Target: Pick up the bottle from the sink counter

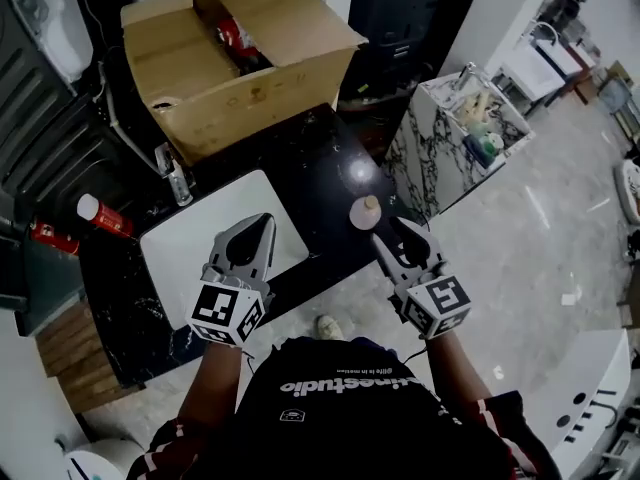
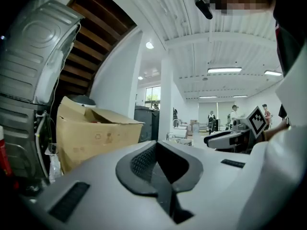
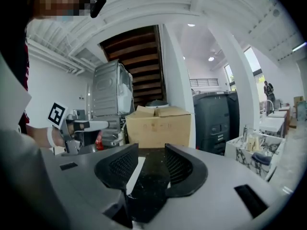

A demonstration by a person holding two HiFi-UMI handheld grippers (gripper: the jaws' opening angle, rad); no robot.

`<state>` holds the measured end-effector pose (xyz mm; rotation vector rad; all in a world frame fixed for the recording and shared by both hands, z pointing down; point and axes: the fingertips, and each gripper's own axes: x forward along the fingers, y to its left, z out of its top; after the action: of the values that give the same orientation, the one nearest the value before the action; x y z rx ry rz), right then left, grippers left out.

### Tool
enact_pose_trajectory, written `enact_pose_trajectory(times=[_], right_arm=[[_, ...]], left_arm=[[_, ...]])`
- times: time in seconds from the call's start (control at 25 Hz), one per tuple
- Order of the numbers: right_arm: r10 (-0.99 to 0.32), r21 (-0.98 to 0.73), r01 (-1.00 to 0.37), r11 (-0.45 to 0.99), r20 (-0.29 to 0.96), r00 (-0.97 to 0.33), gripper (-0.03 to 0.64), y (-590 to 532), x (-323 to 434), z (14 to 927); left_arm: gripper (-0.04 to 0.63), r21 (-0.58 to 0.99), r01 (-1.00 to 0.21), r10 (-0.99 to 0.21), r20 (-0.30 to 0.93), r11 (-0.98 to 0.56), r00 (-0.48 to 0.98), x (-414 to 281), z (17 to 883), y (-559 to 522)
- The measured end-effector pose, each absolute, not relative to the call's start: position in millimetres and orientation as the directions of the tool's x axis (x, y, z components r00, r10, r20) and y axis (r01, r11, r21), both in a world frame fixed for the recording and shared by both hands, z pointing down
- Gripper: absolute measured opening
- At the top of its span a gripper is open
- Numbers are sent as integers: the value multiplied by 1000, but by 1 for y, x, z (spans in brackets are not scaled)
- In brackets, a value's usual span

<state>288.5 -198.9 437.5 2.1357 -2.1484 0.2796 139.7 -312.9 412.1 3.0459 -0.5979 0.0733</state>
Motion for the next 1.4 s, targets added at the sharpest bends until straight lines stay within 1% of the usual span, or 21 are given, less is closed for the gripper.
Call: enact_pose_trajectory(times=[0.16,0.32,0.52,0.68,0.8,0.88,0.92,1.16,1.4], right_arm=[[-960,-69,-997,-41,279,21,227,-213,316,488],[-939,-70,-994,-83,338,55,242,-237,339,534],[-908,-48,-991,-128,409,97,247,-262,365,580],[-892,-19,-990,-139,436,117,247,-274,377,600],[-895,1,-992,-125,432,113,241,-282,378,603],[-900,15,-993,-113,421,109,176,-286,376,601],[-901,17,-994,-111,420,108,169,-287,376,600],[-902,32,-997,-67,425,75,166,-284,366,590],[-937,20,-999,41,349,-32,166,-289,310,519]], left_arm=[[11,31,-324,-320,86,-946,943,178,427,-315],[11,39,-307,-301,126,-951,945,201,448,-322],[11,52,-303,-291,158,-952,944,214,464,-328],[11,58,-314,-300,182,-948,937,216,474,-332],[11,59,-329,-314,189,-942,931,216,475,-337],[11,54,-343,-328,188,-938,926,212,473,-339],[11,51,-352,-337,185,-935,923,209,470,-341],[11,27,-433,-423,166,-901,891,165,451,-347],[11,14,-527,-519,148,-850,842,101,436,-354]])
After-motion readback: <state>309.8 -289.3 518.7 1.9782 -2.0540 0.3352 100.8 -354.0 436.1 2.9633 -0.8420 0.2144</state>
